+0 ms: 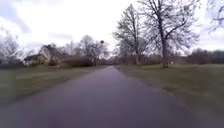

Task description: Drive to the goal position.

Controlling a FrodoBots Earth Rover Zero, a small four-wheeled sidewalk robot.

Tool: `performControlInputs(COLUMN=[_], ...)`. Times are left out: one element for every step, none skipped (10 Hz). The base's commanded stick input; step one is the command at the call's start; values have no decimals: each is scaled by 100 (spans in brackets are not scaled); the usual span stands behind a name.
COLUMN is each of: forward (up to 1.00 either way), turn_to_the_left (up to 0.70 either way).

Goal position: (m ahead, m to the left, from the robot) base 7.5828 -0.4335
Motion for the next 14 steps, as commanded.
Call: performControlInputs(forward=[100, 100, 100, 100, 100, 100, 100, 100, 100, 100, 100, 100, 100, 100], turn_to_the_left=[0, 0, 0, 0, 0, 0, 0, 0, 0, 0, 0, 0, 0, 0])
